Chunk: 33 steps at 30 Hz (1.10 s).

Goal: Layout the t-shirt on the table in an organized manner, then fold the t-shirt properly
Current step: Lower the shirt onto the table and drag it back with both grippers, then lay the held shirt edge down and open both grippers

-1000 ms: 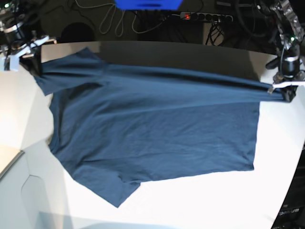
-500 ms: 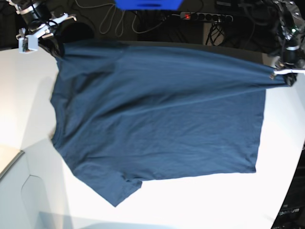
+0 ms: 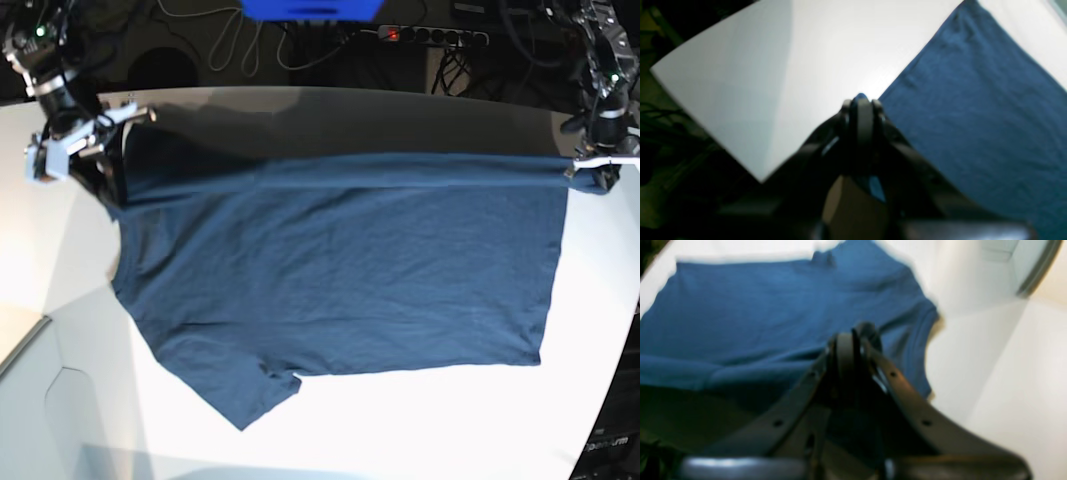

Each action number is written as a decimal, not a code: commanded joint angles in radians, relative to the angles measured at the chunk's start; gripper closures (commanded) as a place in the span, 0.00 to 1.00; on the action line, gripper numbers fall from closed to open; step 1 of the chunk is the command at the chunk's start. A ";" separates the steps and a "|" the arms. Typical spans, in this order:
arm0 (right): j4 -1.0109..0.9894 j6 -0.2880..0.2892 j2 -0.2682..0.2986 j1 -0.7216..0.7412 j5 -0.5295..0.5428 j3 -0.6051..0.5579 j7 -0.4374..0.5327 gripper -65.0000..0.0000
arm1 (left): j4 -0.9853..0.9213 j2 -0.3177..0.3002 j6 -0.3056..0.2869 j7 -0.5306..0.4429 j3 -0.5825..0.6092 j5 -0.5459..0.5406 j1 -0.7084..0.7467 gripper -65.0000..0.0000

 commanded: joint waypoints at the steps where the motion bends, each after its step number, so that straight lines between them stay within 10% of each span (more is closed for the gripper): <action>1: 0.007 -0.004 0.007 0.034 0.021 0.003 0.035 1.00 | 0.014 -0.012 0.000 -0.025 -0.007 0.001 -0.006 1.00; 26: -0.361 -0.004 0.134 0.405 0.015 -0.076 0.036 1.00 | -0.001 -0.088 0.000 -0.021 0.069 0.001 -0.086 1.00; 33: -0.406 -0.004 0.091 0.474 -0.169 -0.074 0.041 1.00 | -0.106 -0.158 0.000 -0.021 0.135 0.001 -0.173 1.00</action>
